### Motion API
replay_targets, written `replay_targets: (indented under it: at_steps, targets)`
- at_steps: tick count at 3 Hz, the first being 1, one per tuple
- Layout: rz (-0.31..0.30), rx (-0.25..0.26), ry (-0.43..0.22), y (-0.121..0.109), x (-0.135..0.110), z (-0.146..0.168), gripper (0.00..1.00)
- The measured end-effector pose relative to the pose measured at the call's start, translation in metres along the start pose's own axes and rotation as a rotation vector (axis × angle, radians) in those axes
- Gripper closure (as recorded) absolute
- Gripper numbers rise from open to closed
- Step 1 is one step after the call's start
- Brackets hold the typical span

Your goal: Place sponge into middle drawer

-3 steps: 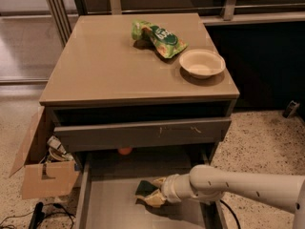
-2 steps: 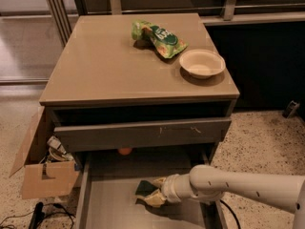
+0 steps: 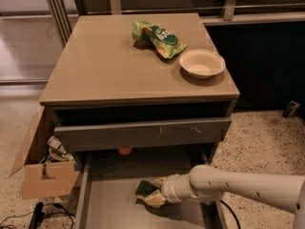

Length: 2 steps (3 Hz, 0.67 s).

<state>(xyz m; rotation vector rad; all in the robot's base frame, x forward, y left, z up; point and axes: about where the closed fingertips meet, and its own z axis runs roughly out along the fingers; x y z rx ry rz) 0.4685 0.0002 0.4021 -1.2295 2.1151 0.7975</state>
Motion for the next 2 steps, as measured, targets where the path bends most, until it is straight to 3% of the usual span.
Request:
replay_targets:
  at_steps: [1, 2]
  targets:
    - [0.000, 0.000, 0.000, 0.0000, 0.0000, 0.0000, 0.00]
    - [0.000, 0.000, 0.000, 0.0000, 0.0000, 0.0000, 0.00]
